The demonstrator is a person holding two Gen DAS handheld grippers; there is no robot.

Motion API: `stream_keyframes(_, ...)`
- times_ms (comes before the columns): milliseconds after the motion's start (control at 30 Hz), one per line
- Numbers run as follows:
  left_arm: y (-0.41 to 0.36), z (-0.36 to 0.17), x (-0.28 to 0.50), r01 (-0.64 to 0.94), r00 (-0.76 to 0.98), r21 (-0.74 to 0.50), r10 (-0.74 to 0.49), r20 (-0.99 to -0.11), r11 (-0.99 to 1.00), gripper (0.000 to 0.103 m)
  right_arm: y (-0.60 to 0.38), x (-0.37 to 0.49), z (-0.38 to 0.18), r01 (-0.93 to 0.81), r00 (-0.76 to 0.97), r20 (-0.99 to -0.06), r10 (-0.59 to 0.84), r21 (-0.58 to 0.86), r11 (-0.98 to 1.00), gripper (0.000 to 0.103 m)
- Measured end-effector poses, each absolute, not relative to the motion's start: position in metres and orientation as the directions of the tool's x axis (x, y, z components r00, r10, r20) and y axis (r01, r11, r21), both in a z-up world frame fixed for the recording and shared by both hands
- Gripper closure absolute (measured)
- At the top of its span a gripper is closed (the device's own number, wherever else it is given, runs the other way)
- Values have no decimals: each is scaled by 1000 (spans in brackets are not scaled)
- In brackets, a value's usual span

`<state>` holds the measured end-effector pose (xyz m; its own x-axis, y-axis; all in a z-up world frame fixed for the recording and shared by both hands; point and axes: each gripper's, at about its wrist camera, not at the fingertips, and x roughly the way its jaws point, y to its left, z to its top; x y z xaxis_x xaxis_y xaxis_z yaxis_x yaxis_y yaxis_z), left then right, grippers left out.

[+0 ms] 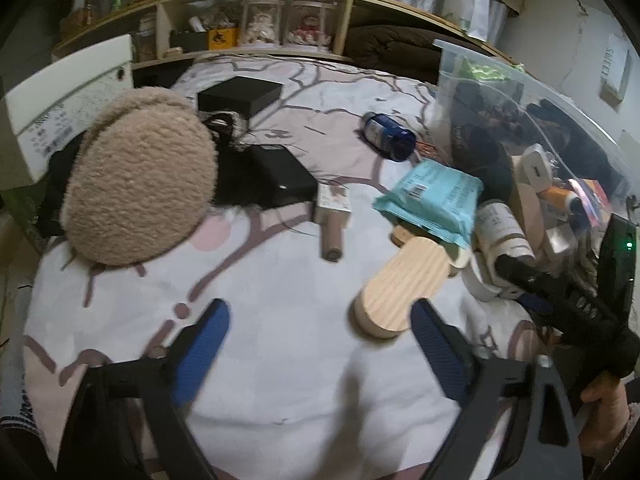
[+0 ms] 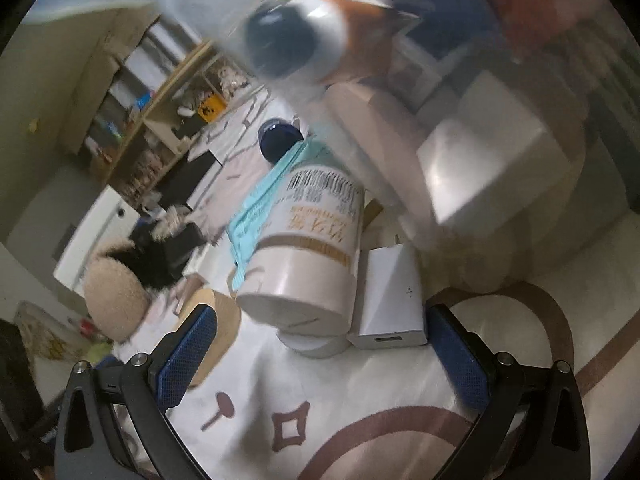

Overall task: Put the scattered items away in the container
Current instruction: 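Lower the left gripper toward the wooden oval paddle while the right approaches the white charger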

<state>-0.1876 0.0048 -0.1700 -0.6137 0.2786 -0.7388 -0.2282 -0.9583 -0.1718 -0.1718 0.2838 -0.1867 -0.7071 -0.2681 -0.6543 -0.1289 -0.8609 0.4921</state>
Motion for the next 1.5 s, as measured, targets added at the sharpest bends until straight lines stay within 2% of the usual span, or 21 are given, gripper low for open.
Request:
stream_keyframes(200, 25, -184, -190, -308, -543, -224, 365, -757, -924, 27, 273, -169, -189, -150, -685, -703, -191, 393, -907, 0)
stream_keyframes(433, 38, -203, -203, -313, -510, -226, 364, -779, -922, 27, 280, -160, -187, -210, -690, -715, -110, 343, -915, 0)
stream_keyframes(567, 47, -205, -206, -344, -500, -221, 377, -780, -913, 27, 285, -160, -186, -297, -630, -776, 42, 191, -936, 0)
stream_keyframes(667, 49, -212, -208, -347, -477, -229, 381, -792, -910, 23, 283, -162, -188, -297, -601, -797, 65, 147, -944, 0)
stream_keyframes(733, 44, -214, -210, -322, -450, -295, 420, -788, -899, 16, 281, -163, -187, -289, -599, -797, 75, 127, -949, 0)
stream_keyframes(800, 32, -214, -214, -255, -429, -418, 489, -760, -872, 10, 281, -164, -187, -282, -597, -799, 78, 118, -952, 0)
stream_keyframes(833, 26, -214, -215, -224, -426, -463, 513, -745, -858, 10, 281, -164, -187, -278, -597, -799, 78, 115, -954, 0)
stream_keyframes(900, 26, -214, -215, -220, -423, -475, 522, -741, -852, 9, 278, -166, -186, -269, -598, -798, 76, 111, -957, 1)
stream_keyframes(1067, 41, -211, -205, -269, -459, -374, 460, -760, -887, 9, 275, -164, -183, -227, -610, -791, 49, 116, -967, 15)
stream_keyframes(1200, 48, -213, -205, -291, -492, -315, 424, -761, -903, 10, 266, -161, -180, -195, -607, -792, 61, 74, -978, 34)
stream_keyframes(1267, 50, -214, -204, -297, -506, -294, 411, -759, -909, 10, 268, -160, -184, -206, -581, -810, 71, 62, -977, 37)
stream_keyframes(1367, 54, -214, -204, -303, -525, -253, 383, -760, -919, 13, 276, -160, -184, -234, -583, -810, 60, 97, -968, 37)
stream_keyframes(1467, 56, -213, -203, -298, -543, -222, 356, -761, -928, 28, 278, -162, -184, -236, -584, -810, 49, 112, -965, 36)
stream_keyframes(1500, 55, -212, -203, -298, -545, -220, 355, -760, -929, 36, 279, -163, -185, -239, -583, -811, 49, 113, -964, 36)
